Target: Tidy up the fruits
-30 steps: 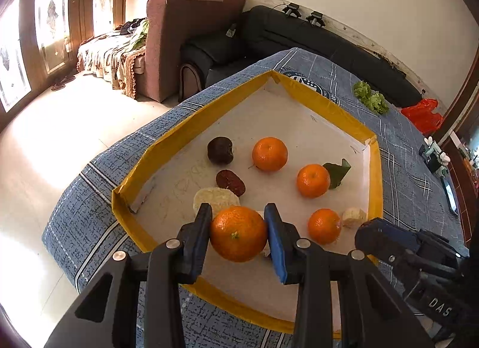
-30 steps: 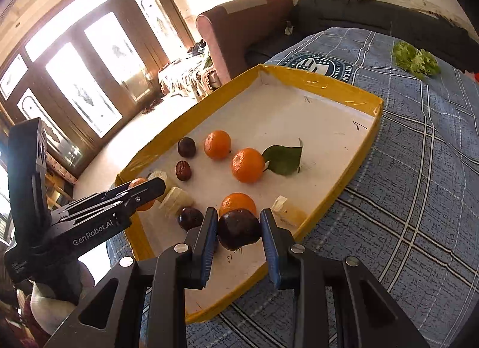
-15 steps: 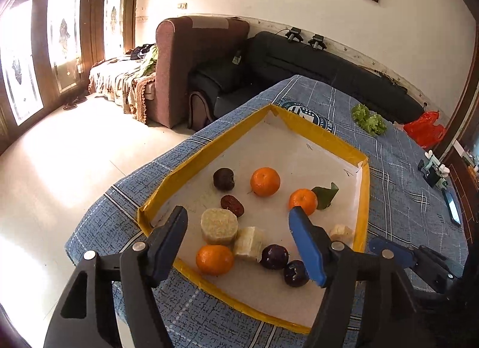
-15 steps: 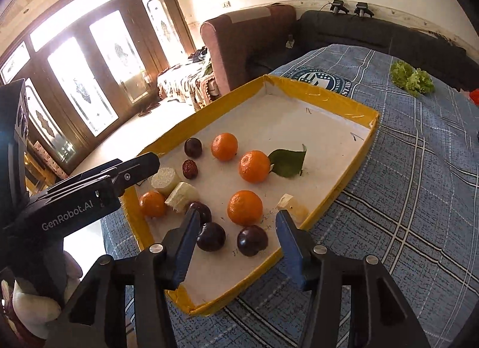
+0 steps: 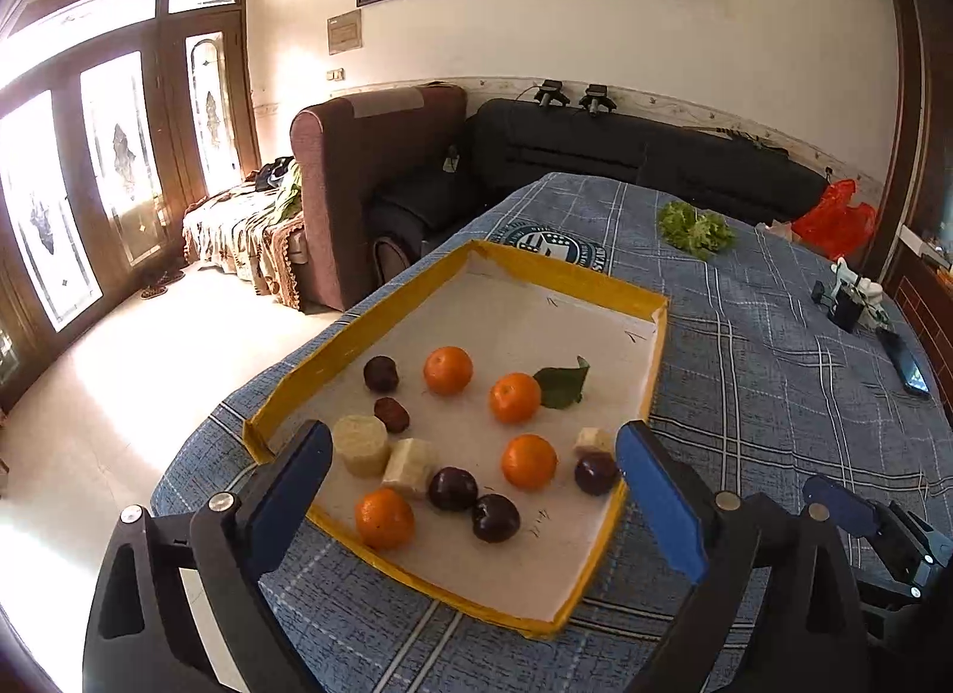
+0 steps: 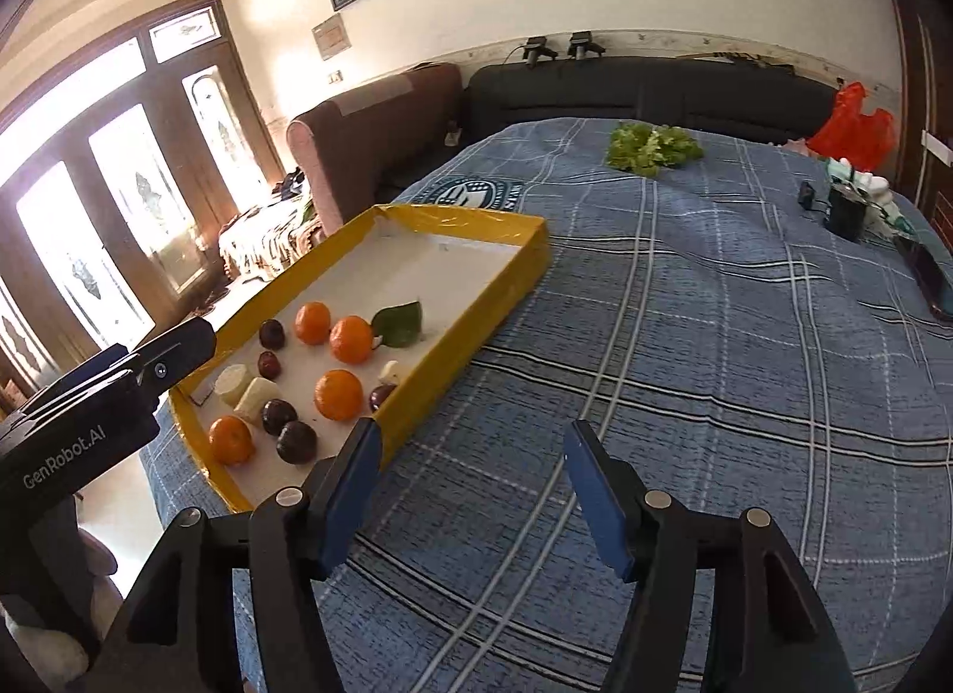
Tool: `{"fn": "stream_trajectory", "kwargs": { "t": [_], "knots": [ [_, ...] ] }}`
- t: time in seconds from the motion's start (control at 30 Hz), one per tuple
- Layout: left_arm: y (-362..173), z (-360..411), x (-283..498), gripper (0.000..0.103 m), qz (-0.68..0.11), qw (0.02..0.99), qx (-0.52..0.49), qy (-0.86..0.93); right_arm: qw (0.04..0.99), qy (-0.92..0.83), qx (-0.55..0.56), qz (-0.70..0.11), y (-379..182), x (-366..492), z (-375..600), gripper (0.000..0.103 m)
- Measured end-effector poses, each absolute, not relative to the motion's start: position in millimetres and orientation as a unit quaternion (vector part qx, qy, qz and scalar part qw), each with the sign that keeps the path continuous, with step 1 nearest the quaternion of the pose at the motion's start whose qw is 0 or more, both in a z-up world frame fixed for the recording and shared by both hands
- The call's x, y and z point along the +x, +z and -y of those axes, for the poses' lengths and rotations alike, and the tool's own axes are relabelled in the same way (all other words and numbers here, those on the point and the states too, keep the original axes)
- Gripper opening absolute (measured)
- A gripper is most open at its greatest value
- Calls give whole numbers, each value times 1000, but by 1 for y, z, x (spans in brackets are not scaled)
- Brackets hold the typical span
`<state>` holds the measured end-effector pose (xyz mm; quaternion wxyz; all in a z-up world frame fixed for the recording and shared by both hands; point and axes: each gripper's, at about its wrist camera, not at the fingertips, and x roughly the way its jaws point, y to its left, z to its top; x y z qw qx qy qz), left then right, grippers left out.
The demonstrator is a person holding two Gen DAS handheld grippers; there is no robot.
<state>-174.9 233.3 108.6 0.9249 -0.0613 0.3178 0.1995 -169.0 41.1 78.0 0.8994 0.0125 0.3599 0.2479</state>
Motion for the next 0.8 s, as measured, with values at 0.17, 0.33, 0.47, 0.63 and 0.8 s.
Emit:
{"fn": "stream_trajectory", "kwargs": {
  "t": [0.17,0.33,0.47,0.63,0.8],
  "knots": [
    [101,-214,-171,96,-336,921,-49,189,907,225,9,-356,78,-174,-25,70],
    [99,-201,-170,96,-342,922,-40,179,914,212,-4,-345,78,-182,-19,73],
    [99,-198,-170,96,-345,921,-38,175,916,212,-8,-341,79,-185,-20,76],
    [97,-198,-170,96,-347,921,-41,172,917,209,-9,-341,79,-185,-20,77],
    [93,-204,-169,96,-352,919,-49,171,914,207,-9,-349,75,-183,-23,78]
  ]
}}
